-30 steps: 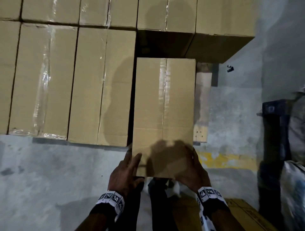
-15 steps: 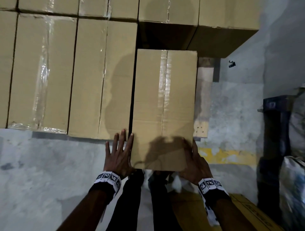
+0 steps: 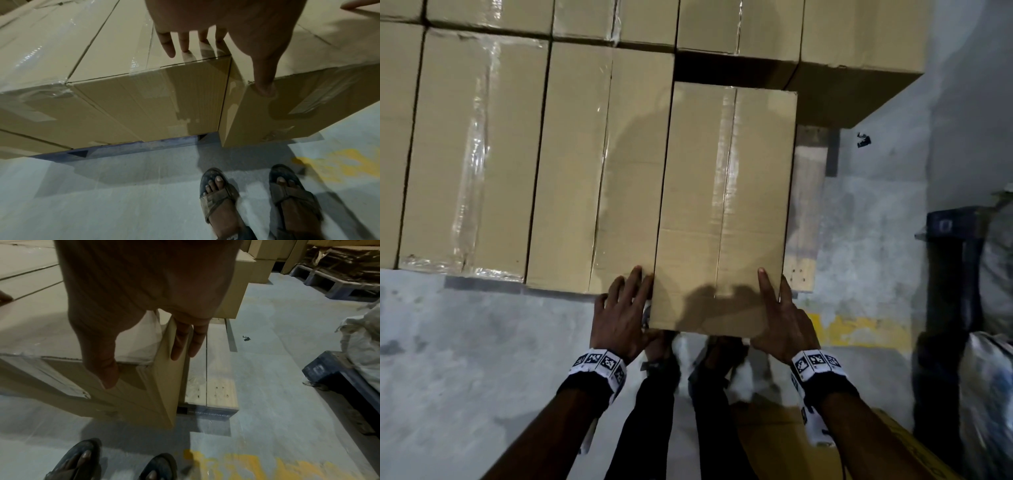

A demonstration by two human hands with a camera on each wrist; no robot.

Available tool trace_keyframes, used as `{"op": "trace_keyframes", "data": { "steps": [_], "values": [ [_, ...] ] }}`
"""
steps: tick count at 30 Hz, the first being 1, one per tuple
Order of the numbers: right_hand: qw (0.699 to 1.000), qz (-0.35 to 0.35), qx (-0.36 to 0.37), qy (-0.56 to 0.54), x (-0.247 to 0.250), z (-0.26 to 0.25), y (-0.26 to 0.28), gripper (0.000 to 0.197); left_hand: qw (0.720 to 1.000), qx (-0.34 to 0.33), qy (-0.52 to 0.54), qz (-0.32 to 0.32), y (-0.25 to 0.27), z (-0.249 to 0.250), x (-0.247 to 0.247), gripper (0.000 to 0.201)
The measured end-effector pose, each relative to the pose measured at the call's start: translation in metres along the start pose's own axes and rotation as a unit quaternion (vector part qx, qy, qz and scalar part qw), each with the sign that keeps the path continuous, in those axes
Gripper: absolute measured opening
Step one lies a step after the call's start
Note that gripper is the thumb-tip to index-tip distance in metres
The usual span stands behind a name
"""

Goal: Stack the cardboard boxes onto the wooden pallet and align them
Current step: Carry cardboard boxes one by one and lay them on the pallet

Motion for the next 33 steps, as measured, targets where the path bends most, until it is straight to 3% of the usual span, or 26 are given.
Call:
{"op": "trace_keyframes", "data": {
  "steps": [5, 11, 23, 33],
  "values": [
    [1.000, -0.008, -0.012, 0.013, 0.019, 0.000, -0.012, 0.142, 0.999, 0.002, 0.009, 0.030, -0.008, 0.004, 0.012, 0.110],
    [1.000, 0.007, -0.014, 0.005, 0.026, -0.003, -0.025, 0.146, 1.000, 0.011, -0.011, 0.011, -0.024, 0.008, 0.029, 0.101],
    [1.000, 0.011, -0.011, 0.023, 0.035, -0.001, -0.039, 0.151, 1.000, -0.004, -0.014, 0.005, -0.040, 0.004, 0.037, 0.105],
    [1.000, 0.002, -0.019, 0.022, 0.038, -0.002, -0.043, 0.151, 0.995, -0.083, -0.048, -0.011, -0.052, -0.002, 0.042, 0.111]
  ]
}}
Point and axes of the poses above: each hand's wrist, its own y-axis away from the middle knuckle, its own x-axis out of the back of the hand, z = x × y, the point moved 6 cm from there along -y, towards the middle knuckle, and after that the axes turned 2 degrees about y, right-handed, at the moved point
